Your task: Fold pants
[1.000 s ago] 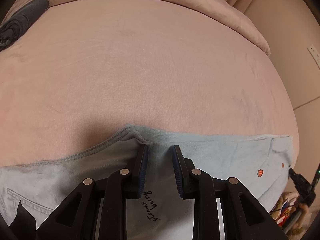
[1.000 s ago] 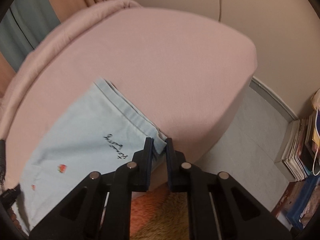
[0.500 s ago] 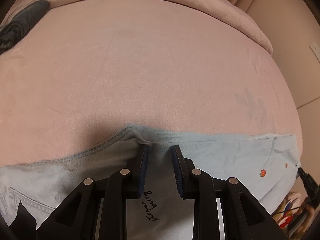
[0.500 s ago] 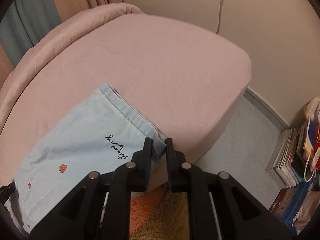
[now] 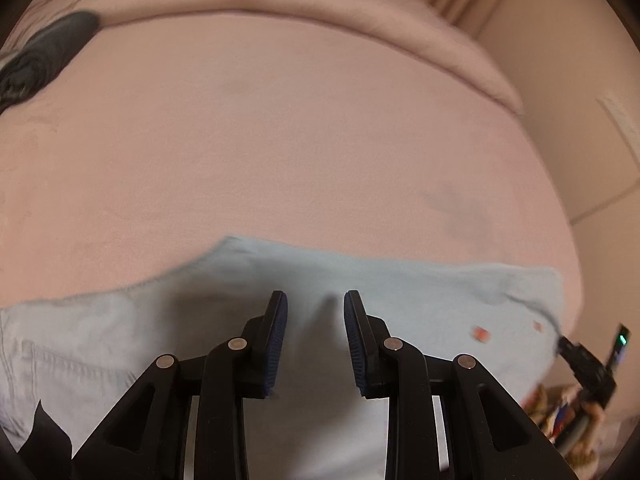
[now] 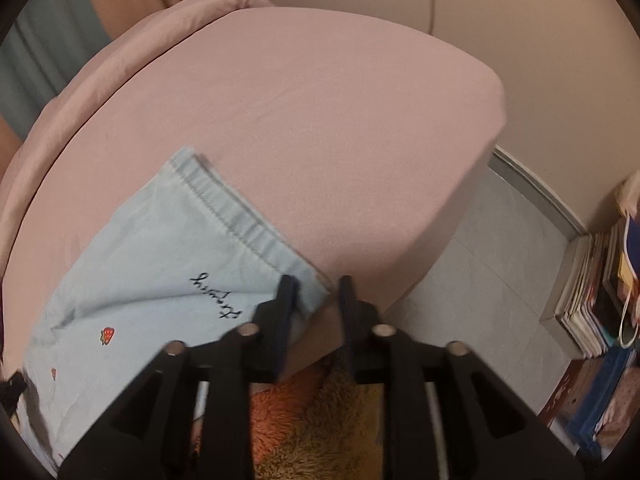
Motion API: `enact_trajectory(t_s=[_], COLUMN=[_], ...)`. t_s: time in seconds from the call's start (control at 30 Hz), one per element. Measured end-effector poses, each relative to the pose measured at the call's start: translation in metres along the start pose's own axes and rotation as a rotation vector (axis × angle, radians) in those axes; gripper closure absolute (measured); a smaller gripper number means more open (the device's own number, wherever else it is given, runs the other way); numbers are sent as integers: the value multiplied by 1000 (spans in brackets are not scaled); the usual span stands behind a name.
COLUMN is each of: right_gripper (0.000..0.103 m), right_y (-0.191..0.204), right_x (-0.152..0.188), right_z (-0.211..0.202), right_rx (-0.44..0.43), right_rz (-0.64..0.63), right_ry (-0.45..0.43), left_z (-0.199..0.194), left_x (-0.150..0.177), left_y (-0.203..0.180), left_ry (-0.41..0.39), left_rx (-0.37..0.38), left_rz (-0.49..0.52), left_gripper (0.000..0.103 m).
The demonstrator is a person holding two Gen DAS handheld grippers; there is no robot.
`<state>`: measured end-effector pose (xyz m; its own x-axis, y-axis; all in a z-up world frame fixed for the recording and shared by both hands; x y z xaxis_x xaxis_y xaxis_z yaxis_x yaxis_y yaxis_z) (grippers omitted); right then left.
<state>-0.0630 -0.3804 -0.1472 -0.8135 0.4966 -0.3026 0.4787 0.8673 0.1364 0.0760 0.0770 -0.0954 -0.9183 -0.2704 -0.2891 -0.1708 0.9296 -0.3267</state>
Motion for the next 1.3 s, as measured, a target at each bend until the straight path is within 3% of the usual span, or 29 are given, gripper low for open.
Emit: enact_trajectory(t_s=[0.1,0.17,0.2,0.3,0.4,0.47,0.5,0.57,0.67,0.73,0.77,0.8,0.83,0.87,0.93,1.0,1.1,1.2,1.3], right_gripper=[59,47,37,34,33,31,31,38,50,64,66,72,88,95,94,94,94,94,94], right_y=[-8,-12,-15,-20,-18,-16,-13,-9,-1,0,0,1,4,11,17,28,41,69,110], right_x=[-1,-2,-2,1,3,5,7,12,17,18,19,17,14,12,4,-2,-5,-5,6], right_z=[-13,-22,-27,-33,-18,-5,4,21,18,16,13,9,4,-5,-19,-33,-50,-72,-100], right_rx=[-26,-13,-7,-109,-195,-240,-312,-388,-310,-283,-270,-252,-237,-231,-248,-279,-338,-460,-530], right_rz=[24,42,57,88,104,112,123,164,167,188,199,197,180,149,109,82,43,-54,-192], right_ry=[-15,-31,-44,-41,11,31,50,111,72,65,61,49,26,-5,-45,-88,-128,-158,-180], left_z=[-7,-3,1,19,47,63,69,71,73,73,72,69,68,66,58,39,15,-3,-14], left_x=[22,34,38,45,57,60,60,57,56,58,63,65,66,65,61,55,48,47,43], left_y=[-23,-36,-41,-60,-85,-87,-82,-72,-55,-54,-57,-58,-60,-64,-65,-55,-44,-27,-10], left_ry=[8,28,41,95,188,206,195,201,234,225,212,204,196,195,183,119,62,20,-21], left_rx=[114,243,270,270,252,205,228,293,377,405,405,399,393,391,397,454,510,485,423], left_rz=[49,60,61,67,136,121,81,10,-42,-55,-46,-34,-20,-6,-9,-34,-53,-73,-103], left_gripper=[75,75,75,75,75,75,75,75,75,75,75,75,75,75,69,51,38,37,37])
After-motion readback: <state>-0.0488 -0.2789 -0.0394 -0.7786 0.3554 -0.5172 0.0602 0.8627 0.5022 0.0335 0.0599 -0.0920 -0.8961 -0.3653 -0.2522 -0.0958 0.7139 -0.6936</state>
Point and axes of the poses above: each gripper's, at about its wrist camera, not at the fingertips, and z roughly the way its jaws point, y to its left, x to its underside, the point moved 2 cm from there along z, roughly the way its jaws point, and after that the axes turned 8 degrees about y, right-handed, at the moved point
